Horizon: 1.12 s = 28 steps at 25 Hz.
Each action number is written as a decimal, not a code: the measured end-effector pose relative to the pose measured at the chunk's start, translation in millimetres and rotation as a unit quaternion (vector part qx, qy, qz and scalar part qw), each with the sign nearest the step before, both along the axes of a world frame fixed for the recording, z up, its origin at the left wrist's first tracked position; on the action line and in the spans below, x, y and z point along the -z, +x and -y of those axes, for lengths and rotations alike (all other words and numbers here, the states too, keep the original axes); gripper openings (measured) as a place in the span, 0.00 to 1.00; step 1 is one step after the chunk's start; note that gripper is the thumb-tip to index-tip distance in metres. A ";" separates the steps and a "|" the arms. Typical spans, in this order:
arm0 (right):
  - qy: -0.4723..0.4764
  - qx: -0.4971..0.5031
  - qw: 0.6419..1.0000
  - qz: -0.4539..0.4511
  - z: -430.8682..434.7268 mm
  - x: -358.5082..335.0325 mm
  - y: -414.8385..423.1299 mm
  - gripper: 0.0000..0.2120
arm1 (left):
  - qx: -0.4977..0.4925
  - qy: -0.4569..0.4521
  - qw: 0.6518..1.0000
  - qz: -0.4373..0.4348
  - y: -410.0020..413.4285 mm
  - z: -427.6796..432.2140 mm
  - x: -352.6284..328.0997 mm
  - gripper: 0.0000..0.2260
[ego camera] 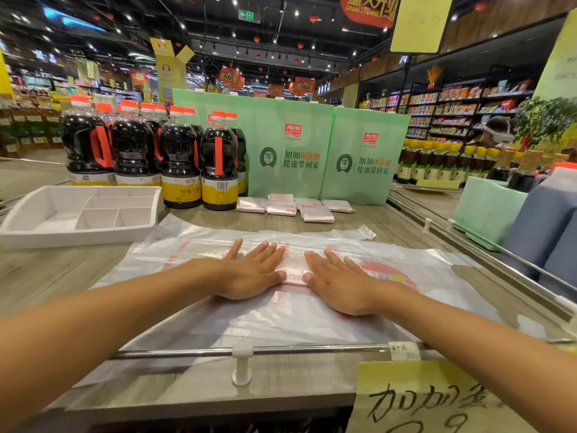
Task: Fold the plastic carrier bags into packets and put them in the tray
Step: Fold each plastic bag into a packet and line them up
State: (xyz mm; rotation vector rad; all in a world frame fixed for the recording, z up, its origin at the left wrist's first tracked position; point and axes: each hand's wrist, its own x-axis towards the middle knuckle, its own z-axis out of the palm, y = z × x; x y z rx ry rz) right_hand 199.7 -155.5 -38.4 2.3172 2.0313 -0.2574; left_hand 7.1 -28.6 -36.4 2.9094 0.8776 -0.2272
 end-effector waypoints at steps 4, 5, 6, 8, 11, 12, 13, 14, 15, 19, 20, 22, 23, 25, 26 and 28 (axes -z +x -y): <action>-0.012 0.003 1.000 0.015 1.6 -6.4 -0.9 0.31 | -0.001 0.006 1.000 -0.019 -0.6 1.0 -2.1 0.28; -0.015 0.005 1.000 0.015 1.8 -7.8 -0.8 0.31 | -0.005 0.007 1.000 -0.027 0.9 0.1 -3.4 0.28; -0.018 0.005 1.000 0.015 1.7 -9.4 -0.9 0.31 | -0.009 0.003 0.999 -0.033 2.1 -1.6 -5.1 0.28; -0.021 0.007 1.000 0.011 1.6 -10.8 -1.3 0.31 | -0.016 -0.017 0.999 -0.036 2.3 -4.3 -8.1 0.28; -0.012 0.016 1.000 0.002 3.3 -7.9 -2.3 0.31 | -0.025 -0.030 0.999 -0.015 -1.2 -4.2 -6.4 0.29; -0.005 0.020 1.000 -0.003 4.2 -6.9 -2.2 0.31 | -0.032 -0.024 0.999 -0.005 -1.8 -2.2 -5.1 0.30; 0.001 0.023 1.000 -0.008 4.7 -6.1 -2.2 0.31 | -0.040 -0.018 0.999 0.004 -2.4 0.1 -3.6 0.31; 0.005 0.026 1.000 -0.010 5.2 -5.9 -2.6 0.31 | -0.049 -0.014 0.999 0.009 -2.5 2.2 -2.7 0.32; 0.007 0.028 1.000 -0.012 5.3 -5.3 -3.2 0.31 | -0.055 -0.012 0.998 0.010 -3.0 4.2 -2.3 0.33; 0.012 0.026 0.999 -0.013 4.6 -4.0 -3.9 0.31 | -0.059 -0.003 0.998 0.009 -4.3 7.8 -2.5 0.33; 0.012 0.025 1.000 -0.014 4.8 -3.5 -4.0 0.31 | -0.055 0.003 0.998 0.008 -4.9 8.2 -2.4 0.33; 0.013 0.020 1.000 -0.013 4.3 -2.8 -4.0 0.31 | -0.051 0.010 0.999 0.009 -5.0 7.2 -1.1 0.32; 0.014 0.017 1.000 -0.011 3.6 -2.4 -3.6 0.31 | -0.053 0.011 0.999 0.010 -4.0 5.9 -0.7 0.32; 0.020 0.008 1.000 -0.004 1.6 -1.6 -2.8 0.30 | -0.058 0.011 0.998 0.012 -2.0 3.6 0.2 0.32; 0.023 0.004 1.000 0.000 0.9 -1.3 -2.2 0.30 | -0.060 0.008 0.998 0.015 -1.3 2.5 0.7 0.31; 0.027 -0.001 1.000 0.003 -0.7 0.2 -0.2 0.30 | -0.058 -0.001 0.998 0.026 -1.4 -0.1 1.1 0.31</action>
